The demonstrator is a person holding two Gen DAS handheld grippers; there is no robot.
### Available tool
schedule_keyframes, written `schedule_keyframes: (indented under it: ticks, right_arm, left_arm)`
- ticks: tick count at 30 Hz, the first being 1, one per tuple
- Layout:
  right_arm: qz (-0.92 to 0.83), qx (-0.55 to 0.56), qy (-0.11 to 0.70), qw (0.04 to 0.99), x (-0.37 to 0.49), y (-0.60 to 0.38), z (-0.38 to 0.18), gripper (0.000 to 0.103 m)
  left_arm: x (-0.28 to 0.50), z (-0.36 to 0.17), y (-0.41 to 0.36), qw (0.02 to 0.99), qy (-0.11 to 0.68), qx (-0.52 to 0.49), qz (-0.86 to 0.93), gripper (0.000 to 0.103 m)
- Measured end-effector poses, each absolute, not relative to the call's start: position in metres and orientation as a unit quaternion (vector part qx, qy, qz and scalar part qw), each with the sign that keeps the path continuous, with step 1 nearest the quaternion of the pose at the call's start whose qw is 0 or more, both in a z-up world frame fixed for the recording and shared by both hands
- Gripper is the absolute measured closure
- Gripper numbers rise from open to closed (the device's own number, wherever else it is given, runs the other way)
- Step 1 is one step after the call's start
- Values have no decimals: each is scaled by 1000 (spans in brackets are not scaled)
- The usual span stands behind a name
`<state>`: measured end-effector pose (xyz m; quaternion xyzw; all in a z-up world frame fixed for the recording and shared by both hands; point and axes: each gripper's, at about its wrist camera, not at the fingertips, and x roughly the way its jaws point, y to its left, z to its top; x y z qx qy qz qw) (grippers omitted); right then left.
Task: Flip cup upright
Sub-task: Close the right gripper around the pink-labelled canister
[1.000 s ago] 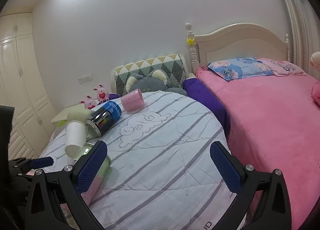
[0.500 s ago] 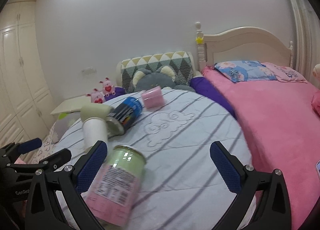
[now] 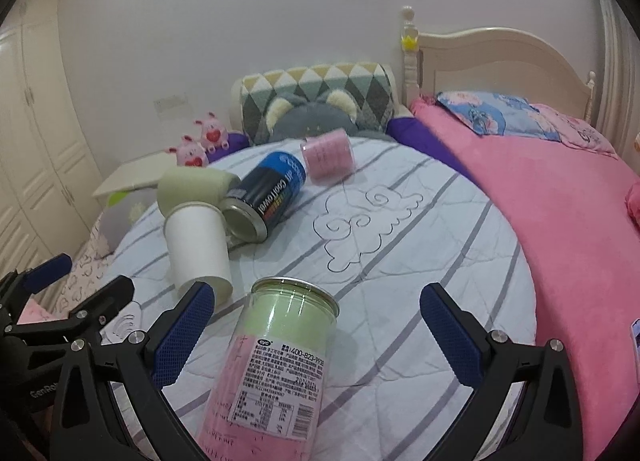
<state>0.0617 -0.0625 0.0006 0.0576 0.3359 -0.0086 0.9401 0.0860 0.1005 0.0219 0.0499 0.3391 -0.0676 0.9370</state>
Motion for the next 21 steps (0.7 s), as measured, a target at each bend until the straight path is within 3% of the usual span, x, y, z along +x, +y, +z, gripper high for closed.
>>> schedule_keyframes:
  ticks: [13,21]
  right_arm:
    - [-21,36,402,914,92,-45,-17,0]
    - [-8,63,483,873,118,-44,-44,1]
  left_arm:
    - [109,2,121,934,351,43,-57,5]
    - [122,-12,126,928,366,21,-69,5]
